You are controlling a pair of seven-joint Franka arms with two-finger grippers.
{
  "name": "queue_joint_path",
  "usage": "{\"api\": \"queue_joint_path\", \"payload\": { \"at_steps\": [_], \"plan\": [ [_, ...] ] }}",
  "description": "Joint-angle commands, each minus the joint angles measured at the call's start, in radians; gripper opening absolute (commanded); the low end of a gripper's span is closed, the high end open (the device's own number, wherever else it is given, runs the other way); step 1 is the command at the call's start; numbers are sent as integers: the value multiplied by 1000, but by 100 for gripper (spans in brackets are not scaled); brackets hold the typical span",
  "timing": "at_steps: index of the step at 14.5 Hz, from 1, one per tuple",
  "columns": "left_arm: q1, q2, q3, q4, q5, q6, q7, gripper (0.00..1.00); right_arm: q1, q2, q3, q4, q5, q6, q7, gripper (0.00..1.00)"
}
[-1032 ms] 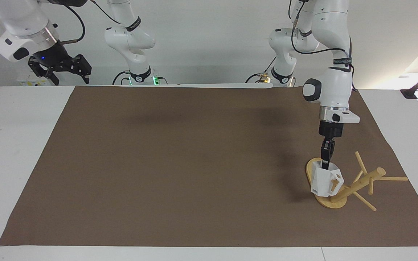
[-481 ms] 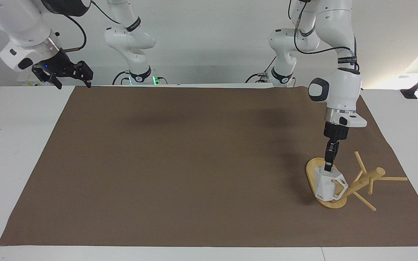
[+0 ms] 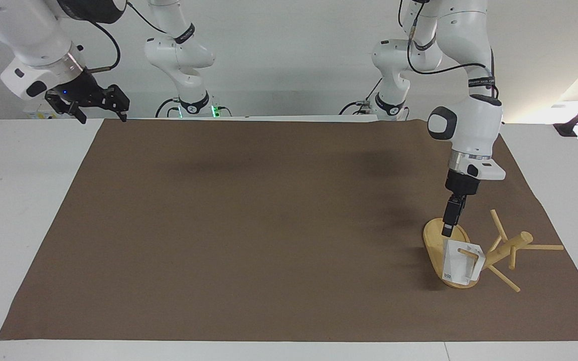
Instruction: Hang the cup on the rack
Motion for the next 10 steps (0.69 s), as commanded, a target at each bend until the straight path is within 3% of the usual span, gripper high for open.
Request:
{"api": "queue_joint_path", "payload": {
  "at_steps": [1,3,5,10],
  "plan": [
    [10,-117,2,20,5,-270,40,100,0,-18,1,-24,-1,5,10,99],
    [13,-121,2,143,160,-541,90,100,0,-18,1,-24,-1,5,10,99],
    [11,-116,0,230,304,-715,117,100,0,-18,1,-24,-1,5,10,99],
    [63,-120,3,379,332,-1025,475,100,0,-18,1,-24,-1,5,10,99]
  ]
}}
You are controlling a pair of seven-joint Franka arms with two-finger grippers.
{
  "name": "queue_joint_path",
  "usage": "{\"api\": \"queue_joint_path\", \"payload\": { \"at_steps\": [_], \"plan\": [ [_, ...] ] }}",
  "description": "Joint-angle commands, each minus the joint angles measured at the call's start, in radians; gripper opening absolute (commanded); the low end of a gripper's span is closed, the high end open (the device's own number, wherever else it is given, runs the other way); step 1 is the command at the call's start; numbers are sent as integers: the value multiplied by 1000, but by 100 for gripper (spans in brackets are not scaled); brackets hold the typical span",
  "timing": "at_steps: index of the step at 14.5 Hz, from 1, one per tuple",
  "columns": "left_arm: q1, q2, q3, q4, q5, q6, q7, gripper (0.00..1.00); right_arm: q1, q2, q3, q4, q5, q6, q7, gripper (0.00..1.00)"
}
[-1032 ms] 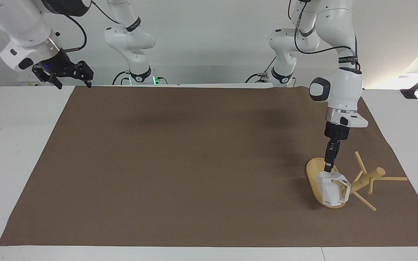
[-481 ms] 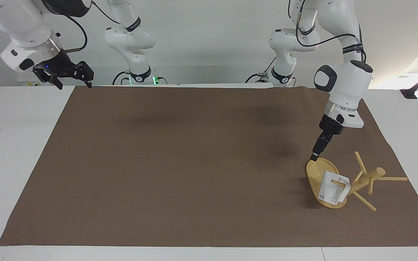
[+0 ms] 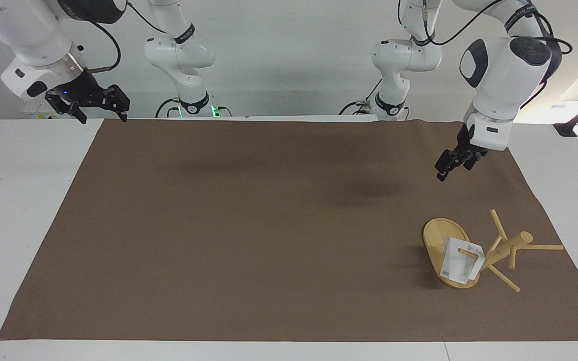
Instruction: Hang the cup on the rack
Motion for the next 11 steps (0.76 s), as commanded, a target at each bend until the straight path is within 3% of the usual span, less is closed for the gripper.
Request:
{"api": "queue_joint_path", "payload": {
  "at_steps": [1,3,7,11],
  "plan": [
    [45,14,-4,57,15,-136,180,100,0,-19,1,-24,-1,5,10,99],
    [59,8,-2,82,29,-170,194,100,0,-18,1,-24,-1,5,10,99],
    [69,26,-1,234,30,-326,259,100,0,-18,1,-24,-1,5,10,99],
    [74,46,-1,268,29,-356,363,100,0,-18,1,-25,-1,5,10,99]
  ]
}}
